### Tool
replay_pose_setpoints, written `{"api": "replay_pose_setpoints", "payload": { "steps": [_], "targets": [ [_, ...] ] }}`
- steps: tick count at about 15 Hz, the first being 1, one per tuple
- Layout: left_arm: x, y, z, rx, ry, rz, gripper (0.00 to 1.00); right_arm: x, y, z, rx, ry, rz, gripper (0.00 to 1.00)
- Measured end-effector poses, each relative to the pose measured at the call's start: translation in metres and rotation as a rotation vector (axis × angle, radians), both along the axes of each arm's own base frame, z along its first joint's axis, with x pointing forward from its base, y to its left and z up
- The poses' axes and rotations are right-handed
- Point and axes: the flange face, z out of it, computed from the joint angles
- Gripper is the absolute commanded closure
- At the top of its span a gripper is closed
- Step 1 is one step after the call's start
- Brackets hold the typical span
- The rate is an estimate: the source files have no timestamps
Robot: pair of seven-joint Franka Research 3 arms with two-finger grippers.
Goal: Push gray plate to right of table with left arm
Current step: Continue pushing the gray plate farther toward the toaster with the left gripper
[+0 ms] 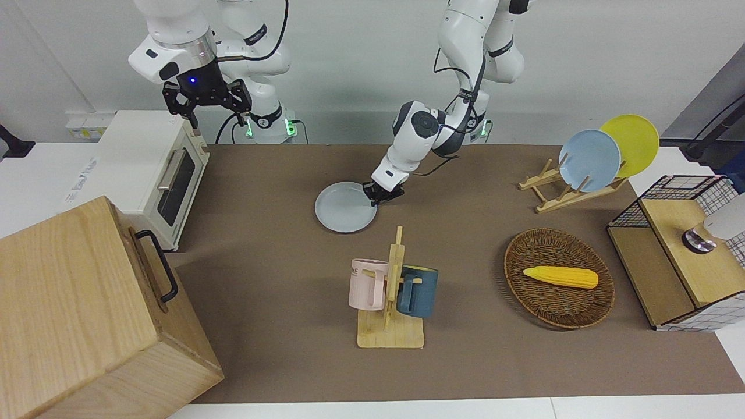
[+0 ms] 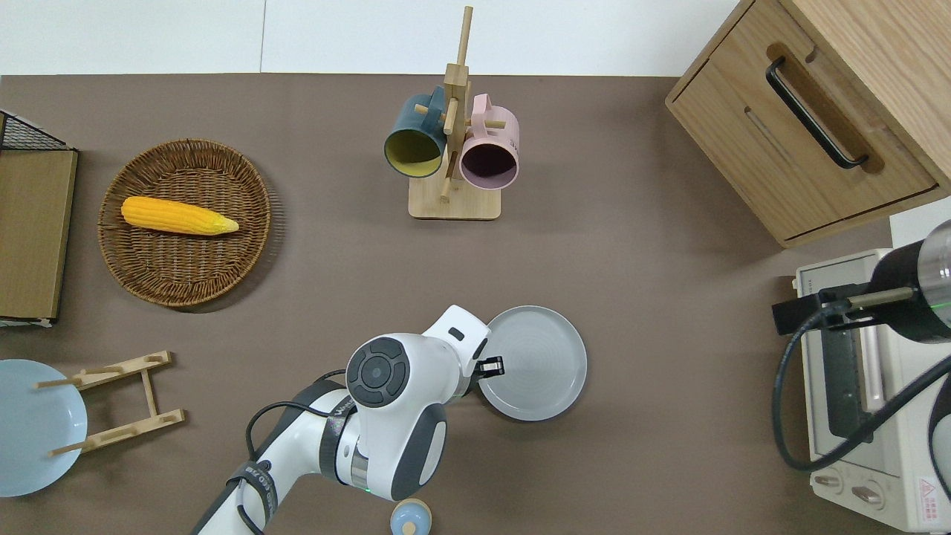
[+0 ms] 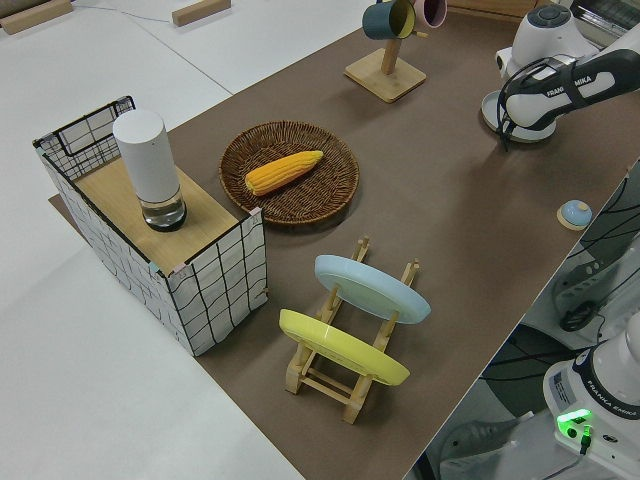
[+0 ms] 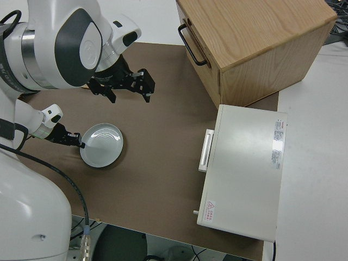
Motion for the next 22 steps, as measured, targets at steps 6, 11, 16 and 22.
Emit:
{"api": "replay_pose_setpoints", "payload": {
  "steps": [6, 11, 16, 22],
  "targets": [
    [-0.005, -0.042, -0.003, -0.020, 0.005, 0.028, 1.00, 0.000, 0.000, 0.000, 0.000, 0.000, 0.000, 0.005],
    [-0.006, -0.057, -0.004, -0.044, 0.004, 0.049, 1.00, 0.000, 0.000, 0.000, 0.000, 0.000, 0.000, 0.005],
    [-0.004, -0.066, -0.004, -0.057, 0.013, 0.069, 1.00, 0.000, 0.000, 0.000, 0.000, 0.000, 0.000, 0.005],
    [-0.004, -0.075, -0.005, -0.065, 0.019, 0.088, 1.00, 0.000, 0.000, 0.000, 0.000, 0.000, 0.000, 0.005]
  ]
}}
